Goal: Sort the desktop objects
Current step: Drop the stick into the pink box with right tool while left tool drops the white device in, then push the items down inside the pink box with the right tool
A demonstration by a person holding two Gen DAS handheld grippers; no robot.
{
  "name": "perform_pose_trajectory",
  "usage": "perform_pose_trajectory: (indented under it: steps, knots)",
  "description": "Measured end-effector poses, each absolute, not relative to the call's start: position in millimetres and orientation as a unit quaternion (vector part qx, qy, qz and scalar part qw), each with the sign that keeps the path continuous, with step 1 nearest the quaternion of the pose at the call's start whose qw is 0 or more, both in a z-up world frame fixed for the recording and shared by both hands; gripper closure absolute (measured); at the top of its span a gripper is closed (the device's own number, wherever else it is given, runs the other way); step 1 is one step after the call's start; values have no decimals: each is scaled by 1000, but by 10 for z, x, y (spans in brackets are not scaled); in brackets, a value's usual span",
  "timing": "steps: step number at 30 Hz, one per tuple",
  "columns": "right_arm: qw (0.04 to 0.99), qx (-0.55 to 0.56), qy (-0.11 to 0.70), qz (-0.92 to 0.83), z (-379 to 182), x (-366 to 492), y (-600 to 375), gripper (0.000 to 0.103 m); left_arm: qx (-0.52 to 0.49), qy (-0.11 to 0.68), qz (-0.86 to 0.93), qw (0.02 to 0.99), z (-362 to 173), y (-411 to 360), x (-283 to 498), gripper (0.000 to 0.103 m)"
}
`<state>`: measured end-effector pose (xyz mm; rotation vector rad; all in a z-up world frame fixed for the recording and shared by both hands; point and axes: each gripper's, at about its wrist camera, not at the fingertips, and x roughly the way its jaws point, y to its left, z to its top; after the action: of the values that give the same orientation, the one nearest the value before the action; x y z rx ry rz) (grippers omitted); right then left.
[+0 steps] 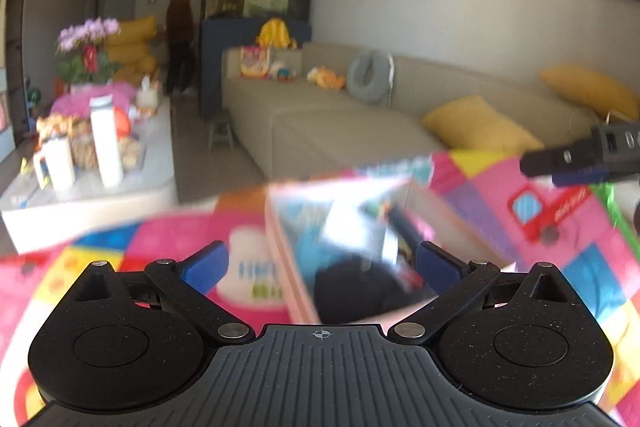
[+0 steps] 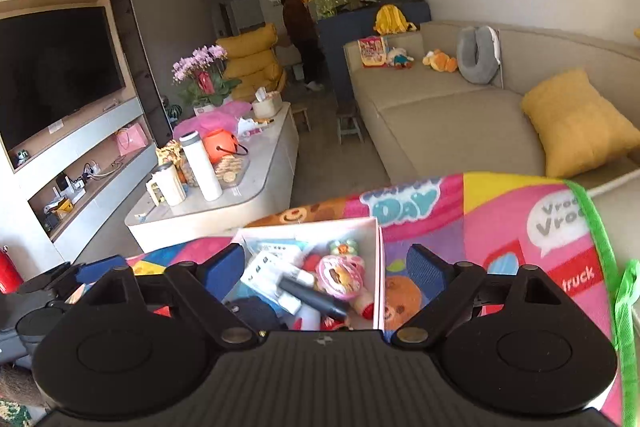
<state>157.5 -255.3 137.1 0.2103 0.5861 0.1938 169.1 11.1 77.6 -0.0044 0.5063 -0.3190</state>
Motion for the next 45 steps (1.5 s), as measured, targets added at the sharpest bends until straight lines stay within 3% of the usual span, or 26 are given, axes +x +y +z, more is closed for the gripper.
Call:
perform_pose_trajectory:
  steps: [1,3,5,7,16,25,29,34,39,45]
  knots:
    - [944,104,297,93,1303,1609,-2544,15,-2,260,-156,953,688,118,1659,1]
    - [938,93,318,98,1156,1676,-2447,29,-1,277,-156,948,522,136,1565,1]
    - [931,84,337,112,1074,1740,-2301,55,1,285,-157,946,436,156,1493,0]
    - [923,77,354,127,990,1802,-2109,59,1,290,-162,943,391,153,1432,0]
    - [876,104,425,201,640,2235,-1365,62,-12,287,-184,940,360,162,1337,0]
    - [930,71,348,94,862,2317,-1742,61,-36,292,-180,939,347,188,1359,0]
    - [928,69,362,64,782,2608,-1795,75,-35,297,-180,937,346,161,1369,0]
    - [925,49,374,44,722,2851,-1722,81,-40,304,-151,940,330,193,1425,0]
    - [902,22,429,38,714,2798,-1779,80,-61,305,-139,940,292,311,1445,0]
    - [917,40,391,69,984,2630,-1802,80,-71,327,-123,934,233,283,1506,0]
